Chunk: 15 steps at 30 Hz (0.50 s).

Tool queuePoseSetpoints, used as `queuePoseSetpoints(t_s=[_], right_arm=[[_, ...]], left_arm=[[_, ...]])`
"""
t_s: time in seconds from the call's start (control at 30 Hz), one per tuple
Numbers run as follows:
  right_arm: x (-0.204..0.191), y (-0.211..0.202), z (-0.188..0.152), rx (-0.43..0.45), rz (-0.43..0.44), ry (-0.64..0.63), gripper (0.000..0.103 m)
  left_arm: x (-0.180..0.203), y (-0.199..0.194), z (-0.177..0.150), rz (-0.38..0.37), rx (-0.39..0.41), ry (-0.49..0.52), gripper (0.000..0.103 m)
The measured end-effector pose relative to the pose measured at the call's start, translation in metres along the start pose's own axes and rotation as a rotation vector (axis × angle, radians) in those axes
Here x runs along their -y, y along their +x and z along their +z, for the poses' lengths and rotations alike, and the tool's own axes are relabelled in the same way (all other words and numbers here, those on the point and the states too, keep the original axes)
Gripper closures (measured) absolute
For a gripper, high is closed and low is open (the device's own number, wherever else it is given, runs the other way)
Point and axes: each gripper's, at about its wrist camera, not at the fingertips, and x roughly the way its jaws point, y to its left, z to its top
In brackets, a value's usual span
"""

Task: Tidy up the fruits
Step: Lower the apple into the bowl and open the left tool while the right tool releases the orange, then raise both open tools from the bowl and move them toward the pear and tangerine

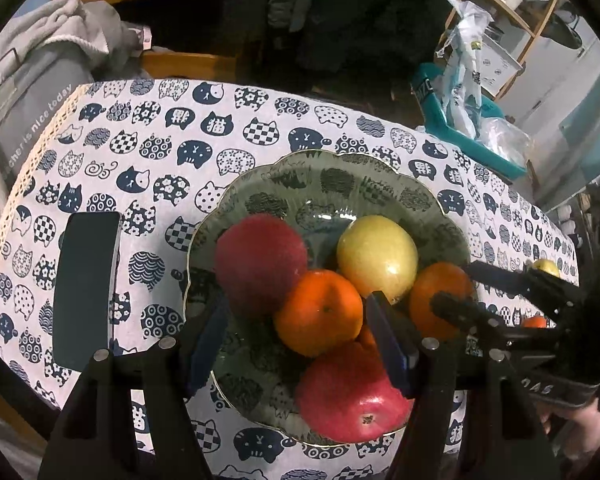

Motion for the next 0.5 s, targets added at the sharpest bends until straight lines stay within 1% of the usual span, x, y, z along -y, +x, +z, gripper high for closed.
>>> queuePoseSetpoints(t_s=[0.13, 0.5], right_arm=[[0.0, -0.02, 0.005, 0.048, 0.0, 0.006, 0.034], [0.001, -0.092, 0.014, 0.211, -0.077, -0.026, 0.034]], left_arm=[[0.008, -0.011, 0.001, -0.018, 0.019, 0.011, 0.033], [0.041, -0.055, 0.002, -0.069, 0.113, 0.085, 0.03]])
